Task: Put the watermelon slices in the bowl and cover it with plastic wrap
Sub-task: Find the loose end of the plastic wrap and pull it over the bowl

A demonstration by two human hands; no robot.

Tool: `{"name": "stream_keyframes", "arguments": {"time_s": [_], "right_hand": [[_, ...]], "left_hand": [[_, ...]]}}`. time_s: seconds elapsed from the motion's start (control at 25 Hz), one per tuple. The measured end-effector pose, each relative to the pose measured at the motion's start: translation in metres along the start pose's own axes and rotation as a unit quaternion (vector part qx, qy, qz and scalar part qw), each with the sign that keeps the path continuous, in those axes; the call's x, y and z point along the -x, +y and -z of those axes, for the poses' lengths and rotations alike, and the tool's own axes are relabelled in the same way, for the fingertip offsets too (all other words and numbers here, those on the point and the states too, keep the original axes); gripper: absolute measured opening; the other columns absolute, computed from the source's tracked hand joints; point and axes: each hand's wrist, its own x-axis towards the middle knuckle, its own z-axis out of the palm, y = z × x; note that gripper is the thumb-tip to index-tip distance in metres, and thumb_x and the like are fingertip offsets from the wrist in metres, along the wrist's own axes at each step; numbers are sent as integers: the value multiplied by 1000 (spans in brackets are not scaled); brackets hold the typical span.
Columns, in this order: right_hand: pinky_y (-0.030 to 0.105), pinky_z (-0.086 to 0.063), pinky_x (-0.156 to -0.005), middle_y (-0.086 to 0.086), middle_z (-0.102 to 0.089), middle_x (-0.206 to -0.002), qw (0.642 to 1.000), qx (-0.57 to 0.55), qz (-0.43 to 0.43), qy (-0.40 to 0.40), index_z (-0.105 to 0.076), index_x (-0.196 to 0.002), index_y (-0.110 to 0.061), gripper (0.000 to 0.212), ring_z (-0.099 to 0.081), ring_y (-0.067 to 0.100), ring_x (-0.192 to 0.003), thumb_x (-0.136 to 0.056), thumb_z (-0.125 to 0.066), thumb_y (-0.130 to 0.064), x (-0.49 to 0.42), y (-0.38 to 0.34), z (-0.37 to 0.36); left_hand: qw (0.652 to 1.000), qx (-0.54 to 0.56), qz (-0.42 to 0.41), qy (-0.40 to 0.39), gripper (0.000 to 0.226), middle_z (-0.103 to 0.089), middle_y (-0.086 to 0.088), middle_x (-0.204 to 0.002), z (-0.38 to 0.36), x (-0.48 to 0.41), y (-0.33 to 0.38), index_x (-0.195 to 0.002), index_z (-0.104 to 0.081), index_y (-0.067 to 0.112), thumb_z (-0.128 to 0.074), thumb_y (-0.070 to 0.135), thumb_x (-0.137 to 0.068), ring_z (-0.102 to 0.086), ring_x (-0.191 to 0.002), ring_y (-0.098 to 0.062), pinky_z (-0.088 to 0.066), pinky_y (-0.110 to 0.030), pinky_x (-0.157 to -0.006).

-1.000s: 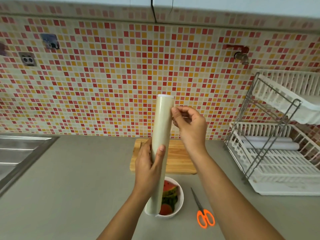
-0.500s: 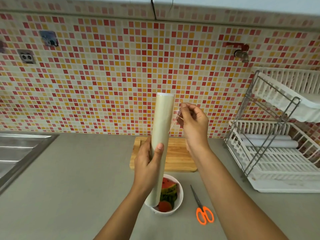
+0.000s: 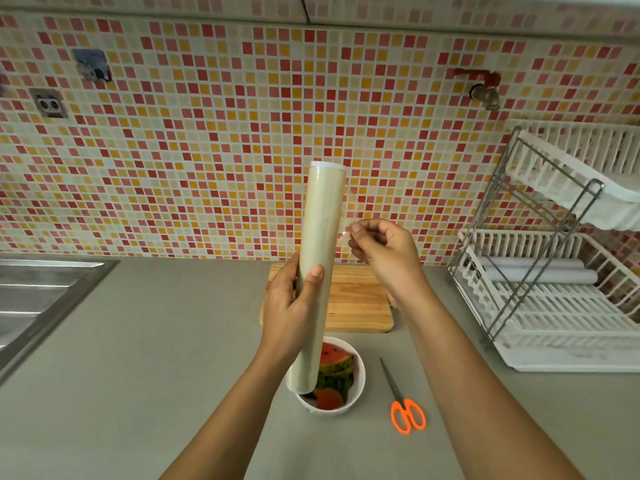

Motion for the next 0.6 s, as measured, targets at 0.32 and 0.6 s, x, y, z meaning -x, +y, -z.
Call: {"name": "stream_keyframes", "arguments": {"time_s": [0.32,0.6], "right_hand": [[22,-55,-68,-2,-73,-83,998,-46,-22,-25,-67,-82,-23,22,-72,12,-80,-71,-74,-41,5,3,1],[28,-57,-71,-7,-68,-76,980,167,103,-29,-60,-75,-34,17,-69,14,-77,-84,-67,-22,-1,-12,13]], "left_hand": [[999,47,13,-8,37,-66,15,-114,2,-4,6,-114,-58,54,-60,58,-77,-61,-104,-8,-53,-32,-82],[991,120,61,-26,47,-71,12,-107,3,-10,9,-121,-65,31,-67,51,-78,-65,-98,-13,-51,-27,-74]]}}
